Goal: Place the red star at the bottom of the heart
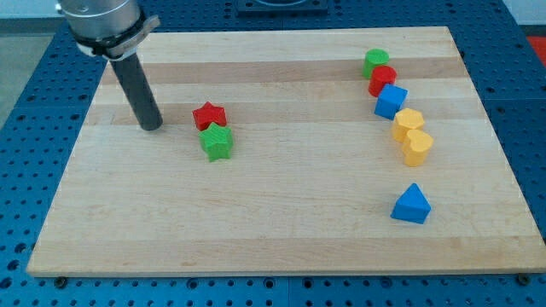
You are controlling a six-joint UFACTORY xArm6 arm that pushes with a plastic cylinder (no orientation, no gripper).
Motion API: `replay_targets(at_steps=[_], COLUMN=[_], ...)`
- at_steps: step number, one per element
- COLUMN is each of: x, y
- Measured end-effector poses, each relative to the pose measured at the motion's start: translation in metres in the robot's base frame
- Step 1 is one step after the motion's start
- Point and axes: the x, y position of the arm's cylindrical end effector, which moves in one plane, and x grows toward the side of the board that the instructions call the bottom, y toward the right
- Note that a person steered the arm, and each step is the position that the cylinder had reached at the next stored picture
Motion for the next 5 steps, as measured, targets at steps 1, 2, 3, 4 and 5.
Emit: replay_targets(at_steps=[1, 2, 3, 4, 5], x=[-0.003, 0.006, 0.01, 0.009, 0.009], y=[0.003, 0.009, 0.047, 0.089, 0.105])
